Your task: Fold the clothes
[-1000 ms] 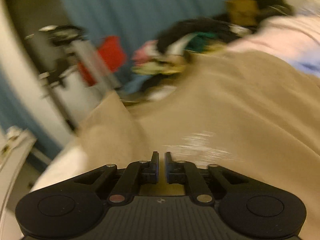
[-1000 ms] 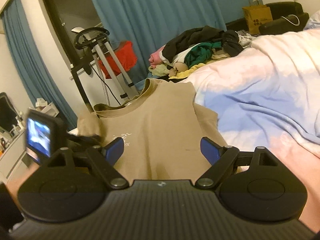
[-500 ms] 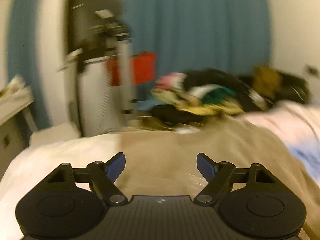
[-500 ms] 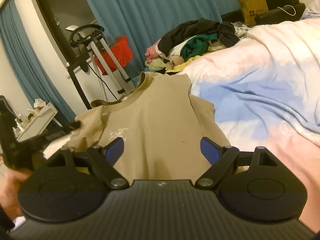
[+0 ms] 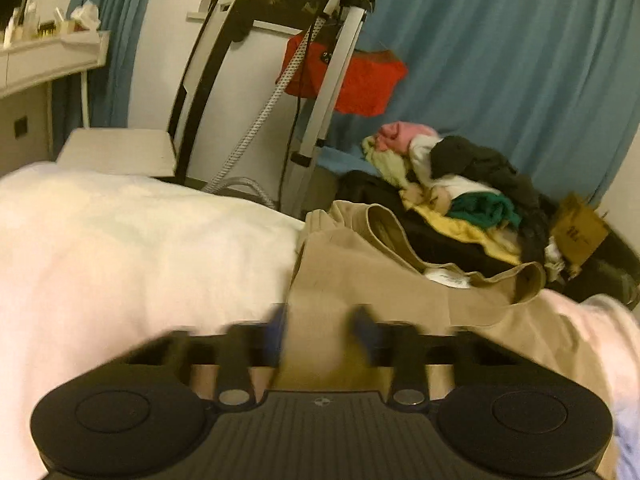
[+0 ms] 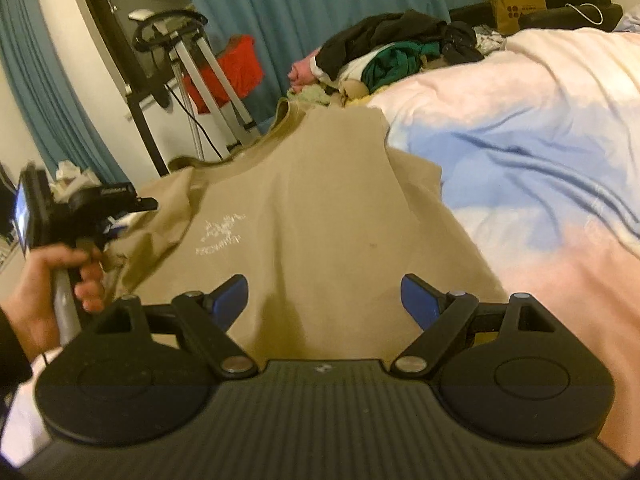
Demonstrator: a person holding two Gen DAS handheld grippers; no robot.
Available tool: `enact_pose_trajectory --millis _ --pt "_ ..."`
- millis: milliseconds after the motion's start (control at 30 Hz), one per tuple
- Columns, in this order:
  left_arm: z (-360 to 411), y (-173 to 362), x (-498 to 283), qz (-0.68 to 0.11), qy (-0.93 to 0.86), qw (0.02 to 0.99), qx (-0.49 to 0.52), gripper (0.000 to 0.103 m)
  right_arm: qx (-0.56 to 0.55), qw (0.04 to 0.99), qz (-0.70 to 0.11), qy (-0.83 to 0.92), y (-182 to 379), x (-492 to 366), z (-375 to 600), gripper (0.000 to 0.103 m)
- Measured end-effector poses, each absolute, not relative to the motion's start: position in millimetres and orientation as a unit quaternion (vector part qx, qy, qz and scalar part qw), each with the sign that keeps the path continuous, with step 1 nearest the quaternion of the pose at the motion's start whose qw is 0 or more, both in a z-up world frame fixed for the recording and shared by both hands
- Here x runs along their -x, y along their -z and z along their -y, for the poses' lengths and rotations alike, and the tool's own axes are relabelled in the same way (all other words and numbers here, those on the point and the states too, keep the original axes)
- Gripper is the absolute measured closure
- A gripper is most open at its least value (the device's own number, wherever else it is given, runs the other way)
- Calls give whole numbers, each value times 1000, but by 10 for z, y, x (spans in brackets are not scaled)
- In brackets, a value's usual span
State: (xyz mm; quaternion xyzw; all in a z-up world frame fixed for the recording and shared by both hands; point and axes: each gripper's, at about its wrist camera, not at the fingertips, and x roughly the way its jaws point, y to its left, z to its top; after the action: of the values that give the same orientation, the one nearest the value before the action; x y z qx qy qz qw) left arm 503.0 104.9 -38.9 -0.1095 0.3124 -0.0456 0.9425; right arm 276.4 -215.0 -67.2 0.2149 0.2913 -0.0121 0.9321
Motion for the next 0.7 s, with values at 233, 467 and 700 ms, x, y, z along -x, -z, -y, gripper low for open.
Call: enact_pose_trajectory --millis 233,467,700 --pt "-1413 5 -5008 -294 -18 951 95 98 -194 934 -301 4 718 -2816 2021 18" --pt "-2249 -418 -5106 -277 -177 944 40 96 -183 936 -301 4 713 -2803 1992 18" --pt "-2992 -163 -4493 -310 -187 917 165 47 -174 939 -298 7 681 -2798 1979 18"
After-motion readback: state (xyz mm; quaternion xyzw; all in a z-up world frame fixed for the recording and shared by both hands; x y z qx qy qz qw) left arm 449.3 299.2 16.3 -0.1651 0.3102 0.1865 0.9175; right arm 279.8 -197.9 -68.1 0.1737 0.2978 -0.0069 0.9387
